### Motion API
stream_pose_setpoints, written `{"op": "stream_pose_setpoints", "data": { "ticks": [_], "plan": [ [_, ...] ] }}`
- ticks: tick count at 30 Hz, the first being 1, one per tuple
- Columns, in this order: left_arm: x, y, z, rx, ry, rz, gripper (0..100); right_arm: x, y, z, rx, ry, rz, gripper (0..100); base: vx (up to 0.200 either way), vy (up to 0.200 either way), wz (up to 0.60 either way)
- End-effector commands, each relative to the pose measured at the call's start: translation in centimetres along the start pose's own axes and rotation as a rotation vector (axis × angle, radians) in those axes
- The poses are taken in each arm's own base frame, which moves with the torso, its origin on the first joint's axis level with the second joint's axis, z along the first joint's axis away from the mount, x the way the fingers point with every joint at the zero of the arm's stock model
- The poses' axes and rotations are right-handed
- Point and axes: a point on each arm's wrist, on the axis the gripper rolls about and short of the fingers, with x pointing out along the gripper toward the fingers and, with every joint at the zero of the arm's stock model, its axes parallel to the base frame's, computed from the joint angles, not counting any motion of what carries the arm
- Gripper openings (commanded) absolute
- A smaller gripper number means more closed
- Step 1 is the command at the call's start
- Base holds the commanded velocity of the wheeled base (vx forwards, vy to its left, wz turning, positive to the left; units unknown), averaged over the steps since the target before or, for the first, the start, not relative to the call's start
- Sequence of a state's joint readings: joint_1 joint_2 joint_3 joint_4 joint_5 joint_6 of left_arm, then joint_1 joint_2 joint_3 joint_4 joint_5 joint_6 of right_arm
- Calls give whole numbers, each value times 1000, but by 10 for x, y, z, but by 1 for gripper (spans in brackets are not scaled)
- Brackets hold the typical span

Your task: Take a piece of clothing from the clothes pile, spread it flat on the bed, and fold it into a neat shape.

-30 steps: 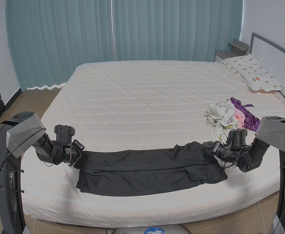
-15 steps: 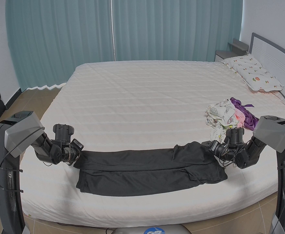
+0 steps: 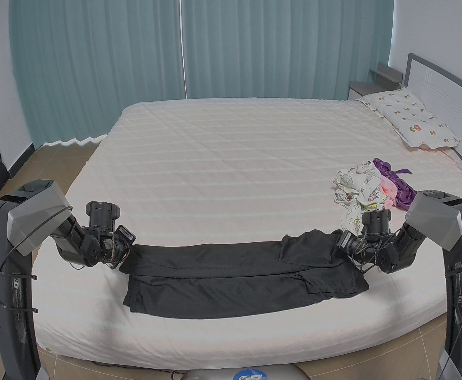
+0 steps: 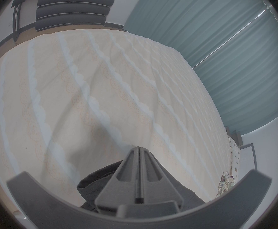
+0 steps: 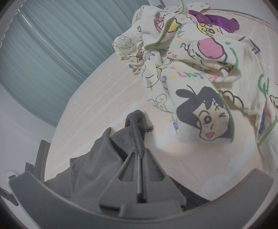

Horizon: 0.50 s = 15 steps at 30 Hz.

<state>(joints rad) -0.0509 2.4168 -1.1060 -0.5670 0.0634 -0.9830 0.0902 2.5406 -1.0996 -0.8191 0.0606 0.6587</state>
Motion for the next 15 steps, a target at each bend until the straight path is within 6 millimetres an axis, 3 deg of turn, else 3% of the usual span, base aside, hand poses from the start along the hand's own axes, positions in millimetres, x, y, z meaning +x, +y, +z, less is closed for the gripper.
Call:
{"op": "stream_pose_setpoints", "data": {
  "ticks": [1, 15],
  "plan": [
    [0, 0, 0, -1, -1, -3, 0, -1, -3, 1, 10, -4, -4, 0, 0, 0, 0],
    [0, 0, -2, 13, 8, 4, 0, -3, -9, 14, 32, -92, 45, 0, 0, 0, 0]
  ]
}}
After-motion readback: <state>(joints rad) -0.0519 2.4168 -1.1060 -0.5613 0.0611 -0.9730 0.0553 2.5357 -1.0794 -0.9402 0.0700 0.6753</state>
